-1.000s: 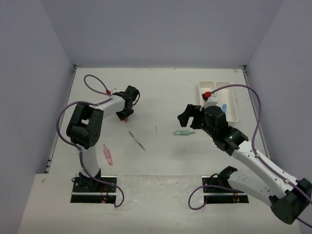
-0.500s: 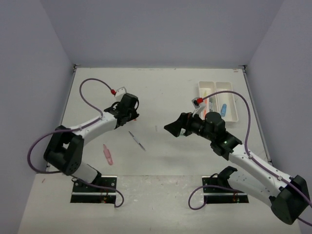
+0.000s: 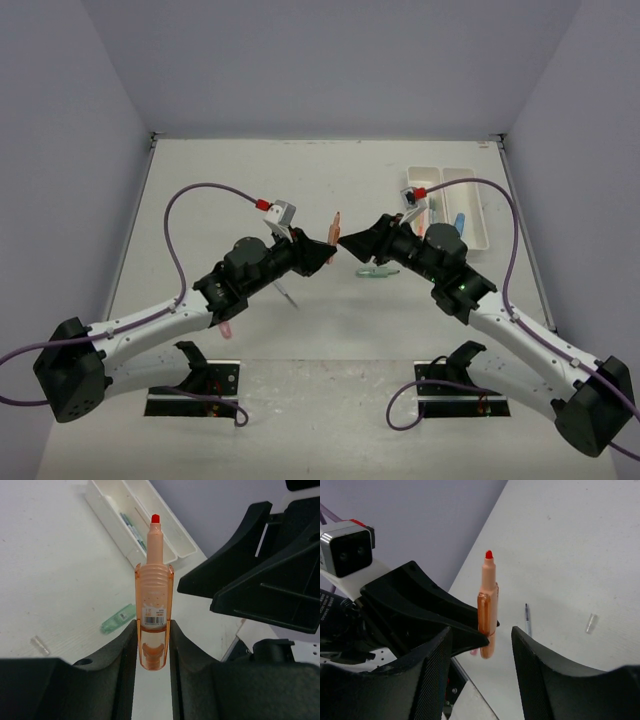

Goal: Sort the stationery into containers
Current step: Pick up the pen from the center of the board, then close the pen cap on the pen.

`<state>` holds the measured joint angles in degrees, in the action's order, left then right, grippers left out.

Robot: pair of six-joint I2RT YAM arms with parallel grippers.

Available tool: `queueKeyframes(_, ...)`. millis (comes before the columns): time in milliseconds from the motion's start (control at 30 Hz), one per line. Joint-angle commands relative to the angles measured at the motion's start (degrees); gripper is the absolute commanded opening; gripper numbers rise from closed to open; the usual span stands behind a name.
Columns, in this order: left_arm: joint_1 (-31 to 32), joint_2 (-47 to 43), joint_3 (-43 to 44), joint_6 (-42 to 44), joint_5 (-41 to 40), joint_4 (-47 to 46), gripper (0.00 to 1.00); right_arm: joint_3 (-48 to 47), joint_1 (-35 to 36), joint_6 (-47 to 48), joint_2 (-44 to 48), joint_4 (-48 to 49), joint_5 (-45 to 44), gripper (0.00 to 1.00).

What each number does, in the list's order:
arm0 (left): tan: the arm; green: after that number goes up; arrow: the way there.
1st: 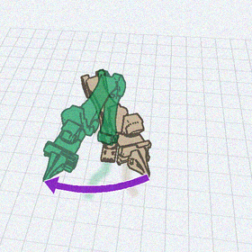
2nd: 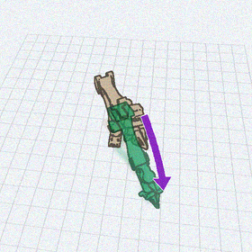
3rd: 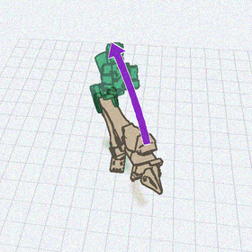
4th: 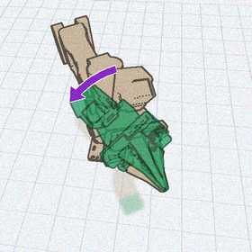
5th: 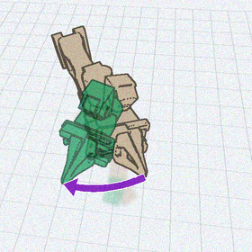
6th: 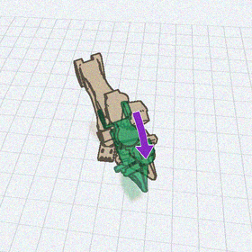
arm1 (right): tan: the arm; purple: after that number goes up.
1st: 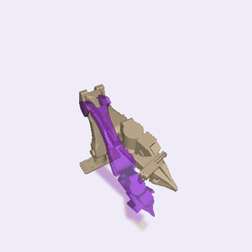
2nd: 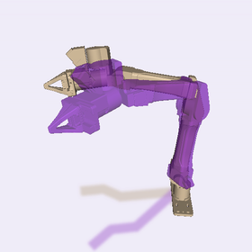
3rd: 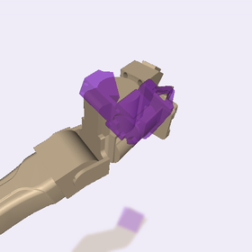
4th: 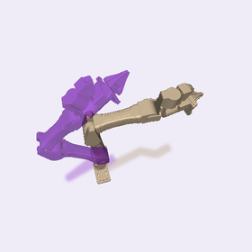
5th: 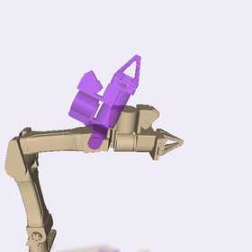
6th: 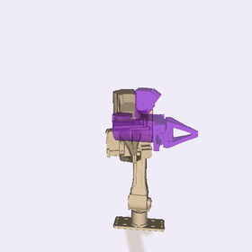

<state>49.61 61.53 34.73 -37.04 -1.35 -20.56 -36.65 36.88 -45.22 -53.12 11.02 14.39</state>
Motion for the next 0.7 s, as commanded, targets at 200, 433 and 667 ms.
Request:
queueKeyframes(200, 1.61, -1.68, 1.18, 3.79, 3.69, -5.09, 0.00, -5.97, 3.78, 2.89, -0.10, -2.57, -6.57, 0.53)
queueKeyframes(433, 2.00, -0.82, 3.01, 3.82, 4.16, -4.56, 0.00, -8.84, 7.46, 3.63, -4.16, -3.93, -8.82, 0.26)
queueKeyframes(667, 2.42, -2.30, 3.72, 4.27, 2.93, -3.52, 0.00, -10.07, 8.93, 4.28, -6.09, -6.68, -12.92, 0.27)
